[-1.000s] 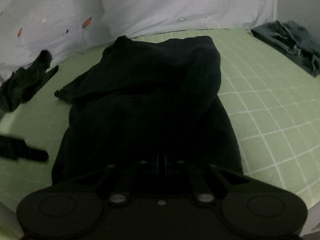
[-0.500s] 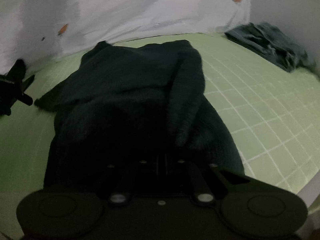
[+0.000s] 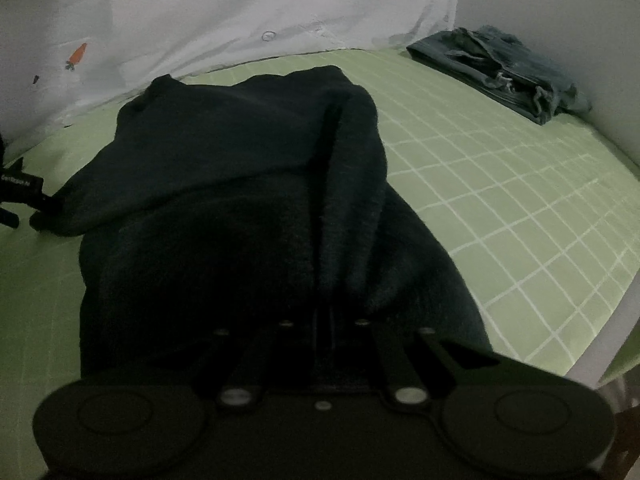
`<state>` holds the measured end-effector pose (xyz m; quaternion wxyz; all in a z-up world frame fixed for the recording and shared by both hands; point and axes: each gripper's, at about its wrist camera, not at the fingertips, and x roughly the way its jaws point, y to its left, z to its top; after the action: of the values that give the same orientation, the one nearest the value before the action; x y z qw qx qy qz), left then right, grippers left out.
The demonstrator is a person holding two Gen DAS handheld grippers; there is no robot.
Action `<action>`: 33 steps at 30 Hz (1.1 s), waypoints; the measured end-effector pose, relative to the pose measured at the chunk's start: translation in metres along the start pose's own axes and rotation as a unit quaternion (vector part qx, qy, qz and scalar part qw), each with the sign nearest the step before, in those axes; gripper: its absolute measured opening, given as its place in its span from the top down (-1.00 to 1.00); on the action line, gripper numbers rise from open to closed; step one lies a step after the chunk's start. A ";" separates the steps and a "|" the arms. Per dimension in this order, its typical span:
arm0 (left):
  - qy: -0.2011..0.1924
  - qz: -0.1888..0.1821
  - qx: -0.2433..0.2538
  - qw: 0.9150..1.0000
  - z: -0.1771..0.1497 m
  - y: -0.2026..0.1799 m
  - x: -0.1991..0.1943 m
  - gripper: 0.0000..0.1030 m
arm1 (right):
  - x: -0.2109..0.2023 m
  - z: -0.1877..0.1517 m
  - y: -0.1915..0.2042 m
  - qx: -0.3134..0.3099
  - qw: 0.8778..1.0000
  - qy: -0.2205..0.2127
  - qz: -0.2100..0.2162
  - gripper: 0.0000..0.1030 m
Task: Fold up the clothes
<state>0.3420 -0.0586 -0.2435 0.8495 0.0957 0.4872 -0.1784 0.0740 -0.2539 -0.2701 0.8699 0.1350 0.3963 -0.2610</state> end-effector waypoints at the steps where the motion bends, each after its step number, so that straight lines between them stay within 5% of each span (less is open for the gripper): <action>1: -0.006 -0.002 0.001 1.000 0.000 -0.001 0.001 -1.00 | 0.000 0.000 0.000 0.004 1.000 0.000 -0.003 0.87; 6: -0.037 -0.020 -0.018 0.999 0.000 -0.002 -0.001 -0.91 | 0.001 0.002 0.007 -0.002 1.000 0.004 -0.024 0.87; 9: -0.055 -0.026 -0.008 0.998 -0.002 -0.009 -0.007 -0.30 | 0.002 0.003 0.009 -0.002 1.000 0.007 -0.030 0.87; 11: -0.056 -0.037 -0.018 0.998 -0.003 -0.009 -0.010 0.53 | 0.002 0.004 0.008 0.005 0.999 0.007 -0.031 0.87; 12: -0.054 -0.047 -0.028 0.997 -0.003 -0.009 -0.011 0.72 | 0.002 0.004 0.009 0.007 0.999 0.008 -0.032 0.87; 15: -0.056 -0.069 -0.062 0.994 -0.002 -0.004 -0.016 0.79 | 0.002 0.004 0.010 0.005 0.999 0.008 -0.035 0.87; 21: -0.122 -0.122 -0.097 0.980 0.018 0.005 -0.064 0.83 | 0.002 0.003 0.011 0.000 0.999 0.006 -0.038 0.87; 27: -0.229 -0.188 -0.101 0.950 0.048 0.000 -0.146 0.83 | 0.002 0.003 0.009 -0.008 0.999 0.006 -0.040 0.87; 33: -0.334 -0.191 -0.131 0.914 0.064 0.015 -0.215 0.83 | 0.002 0.004 0.011 -0.021 0.999 0.007 -0.042 0.87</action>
<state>0.2993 -0.0212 -0.0265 0.9174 -0.1761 0.2029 -0.2936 0.0842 -0.2479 -0.2688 0.8579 0.1018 0.4129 -0.2885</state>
